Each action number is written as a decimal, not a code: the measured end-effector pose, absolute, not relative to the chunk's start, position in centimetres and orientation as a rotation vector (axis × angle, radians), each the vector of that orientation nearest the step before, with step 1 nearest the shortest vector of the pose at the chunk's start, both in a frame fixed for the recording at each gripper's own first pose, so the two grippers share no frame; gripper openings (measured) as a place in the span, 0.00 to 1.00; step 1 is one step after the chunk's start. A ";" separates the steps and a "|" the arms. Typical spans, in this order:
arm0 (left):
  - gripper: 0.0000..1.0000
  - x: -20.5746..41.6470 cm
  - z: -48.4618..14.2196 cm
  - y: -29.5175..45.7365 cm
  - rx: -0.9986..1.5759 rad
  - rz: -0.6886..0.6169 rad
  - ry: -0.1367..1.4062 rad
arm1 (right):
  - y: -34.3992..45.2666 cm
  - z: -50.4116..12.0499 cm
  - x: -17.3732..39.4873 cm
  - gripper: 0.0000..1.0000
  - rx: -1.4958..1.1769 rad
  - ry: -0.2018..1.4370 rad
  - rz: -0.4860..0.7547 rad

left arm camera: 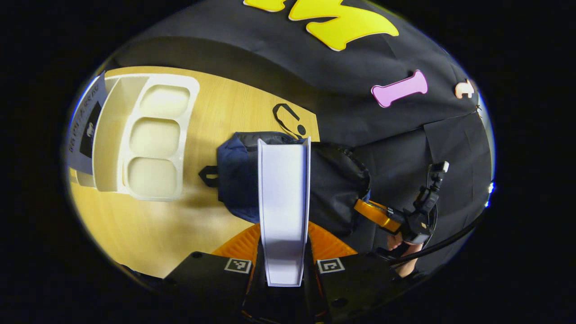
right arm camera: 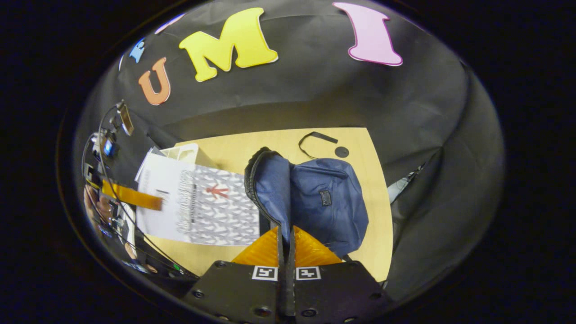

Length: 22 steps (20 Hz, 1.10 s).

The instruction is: Open the schoolbag, grab two books from the bookshelf and put them into the schoolbag.

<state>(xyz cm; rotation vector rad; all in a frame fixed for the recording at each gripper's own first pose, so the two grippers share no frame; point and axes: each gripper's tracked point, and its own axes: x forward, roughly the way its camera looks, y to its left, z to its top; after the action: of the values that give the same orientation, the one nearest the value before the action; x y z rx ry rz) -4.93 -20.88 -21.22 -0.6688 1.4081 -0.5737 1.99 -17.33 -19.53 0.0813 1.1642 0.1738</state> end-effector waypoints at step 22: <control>0.46 -3.8 -35.9 -35.3 -0.947 -0.687 1.417 | -18.3 -16.3 3.2 0.00 0.077 1.130 0.148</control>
<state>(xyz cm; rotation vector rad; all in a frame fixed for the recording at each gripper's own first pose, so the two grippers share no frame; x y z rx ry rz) -3.84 -35.28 -35.85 -0.9469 1.4174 -0.6870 3.20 -18.27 -16.29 0.0769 1.1298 0.1482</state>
